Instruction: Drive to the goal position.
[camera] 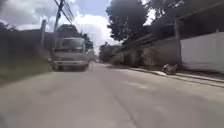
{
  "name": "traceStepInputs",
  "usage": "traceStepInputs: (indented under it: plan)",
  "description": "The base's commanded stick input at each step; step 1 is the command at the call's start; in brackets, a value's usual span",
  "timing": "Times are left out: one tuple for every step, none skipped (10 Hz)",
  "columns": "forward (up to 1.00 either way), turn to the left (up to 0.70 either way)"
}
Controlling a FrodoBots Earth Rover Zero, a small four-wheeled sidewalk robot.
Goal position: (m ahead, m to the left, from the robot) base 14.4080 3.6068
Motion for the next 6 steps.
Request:
traceStepInputs:
  plan:
    - [1.0,-0.01]
    - [1.0,-0.01]
    - [1.0,-0.02]
    - [1.0,-0.02]
    - [1.0,-0.01]
    - [1.0,-0.01]
